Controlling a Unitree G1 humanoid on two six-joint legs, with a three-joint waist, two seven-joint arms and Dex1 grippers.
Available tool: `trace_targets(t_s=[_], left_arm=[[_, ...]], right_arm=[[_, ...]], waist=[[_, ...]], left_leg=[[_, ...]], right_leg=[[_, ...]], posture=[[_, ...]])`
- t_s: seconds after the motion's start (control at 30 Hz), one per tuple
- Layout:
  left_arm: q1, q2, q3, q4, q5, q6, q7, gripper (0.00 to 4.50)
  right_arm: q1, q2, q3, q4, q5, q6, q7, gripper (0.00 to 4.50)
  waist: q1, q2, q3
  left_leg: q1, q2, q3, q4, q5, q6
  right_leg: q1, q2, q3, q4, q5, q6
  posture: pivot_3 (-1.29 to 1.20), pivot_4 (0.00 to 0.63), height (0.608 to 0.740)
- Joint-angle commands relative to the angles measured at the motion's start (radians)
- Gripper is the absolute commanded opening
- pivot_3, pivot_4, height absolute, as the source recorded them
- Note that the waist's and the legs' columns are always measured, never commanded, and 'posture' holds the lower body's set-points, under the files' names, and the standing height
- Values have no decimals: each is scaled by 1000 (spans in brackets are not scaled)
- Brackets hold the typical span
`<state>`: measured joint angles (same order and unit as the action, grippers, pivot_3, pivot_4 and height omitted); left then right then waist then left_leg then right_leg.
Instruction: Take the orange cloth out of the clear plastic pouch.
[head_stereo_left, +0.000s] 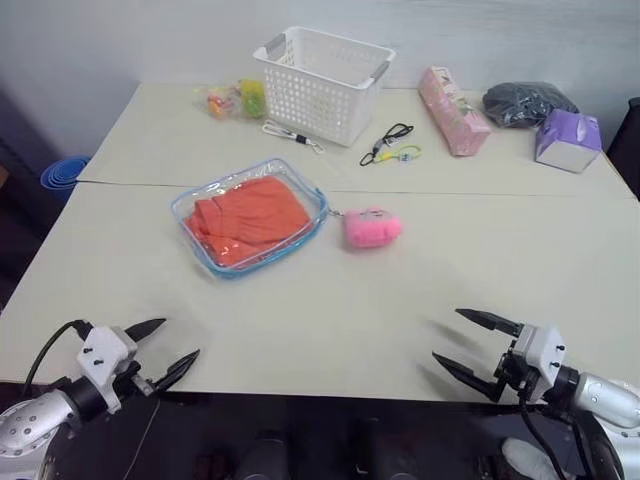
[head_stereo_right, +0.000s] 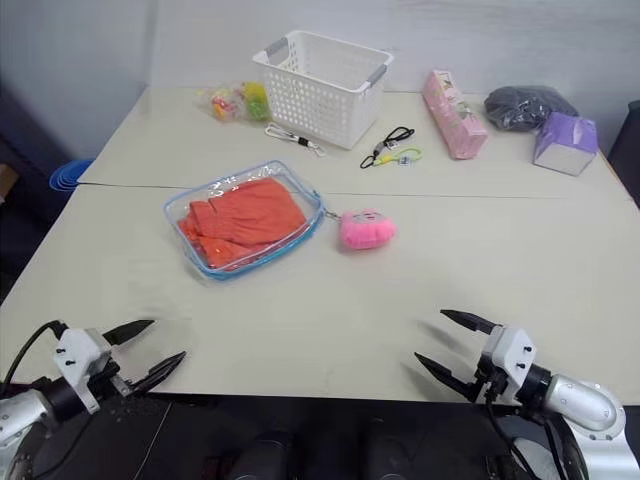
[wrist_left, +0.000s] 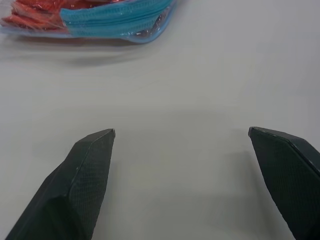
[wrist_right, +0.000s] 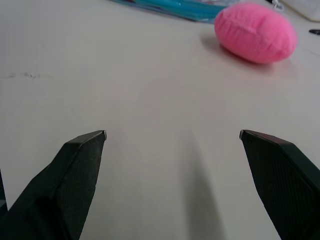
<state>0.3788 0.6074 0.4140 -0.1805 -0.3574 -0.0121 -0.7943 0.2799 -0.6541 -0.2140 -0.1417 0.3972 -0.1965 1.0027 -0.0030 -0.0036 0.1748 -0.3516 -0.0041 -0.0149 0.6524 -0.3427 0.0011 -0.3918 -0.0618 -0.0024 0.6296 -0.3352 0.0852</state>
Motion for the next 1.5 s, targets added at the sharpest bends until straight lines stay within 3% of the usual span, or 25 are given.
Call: trace_targets(t_s=[0.03, 0.33, 0.63, 0.9, 1.03, 1.33, 1.5], left_arm=[[17, -6, 2, -10, 2, -29, -8, 4500], [16, -5, 11, -10, -59, 17, -30, 4500], [4, 21, 18, -43, -112, 104, -47, 4500], [-137, 77, 35, -36, -54, 59, -18, 4500], [-292, 114, -23, -34, 9, 73, 30, 4500], [-705, 50, -481, 134, 396, 69, 108, 4500], [-819, 10, -534, 242, 478, 51, 169, 4500]], right_arm=[[-4, 6, -5, -2, 4, -22, 7, 4480], [2, 31, 22, -124, 59, 53, -8, 4480], [-19, 46, 26, -136, 66, 0, 28, 4480], [-6, 133, 51, -218, 120, -33, 4, 4480], [-36, 190, 59, -235, 108, -108, -5, 4480], [-38, 159, 89, -248, 101, -84, -5, 4480], [-3, 147, 79, -262, 107, -69, -19, 4480]], waist=[[-1, 0, 0], [1, 0, 0], [1, 0, 0], [3, 0, 0], [2, 0, 0], [1, 0, 0], [2, -1, 0]], left_leg=[[0, 0, 0, 0, 0, 0], [0, 0, 0, 1, 0, 0], [0, 0, 0, 1, 0, 0], [0, 0, -1, 1, 1, -1], [0, 0, -1, 2, 1, -2], [-1, -2, 0, 4, 4, -6], [-2, 0, 2, 6, 4, -7]], right_leg=[[0, 0, 0, 0, 0, 0], [0, 0, 0, 1, 0, 0], [0, 0, 0, 1, 0, 0], [0, 0, -1, 2, 0, 0], [0, 0, -1, 3, 0, 0], [-2, 1, -1, 9, 1, 2], [-4, 3, 1, 14, 1, 2]], posture=[[0, 150, 740], [0, 150, 740], [0, 150, 740], [0, 150, 740], [0, 150, 740], [0, 150, 740], [0, 150, 740]])
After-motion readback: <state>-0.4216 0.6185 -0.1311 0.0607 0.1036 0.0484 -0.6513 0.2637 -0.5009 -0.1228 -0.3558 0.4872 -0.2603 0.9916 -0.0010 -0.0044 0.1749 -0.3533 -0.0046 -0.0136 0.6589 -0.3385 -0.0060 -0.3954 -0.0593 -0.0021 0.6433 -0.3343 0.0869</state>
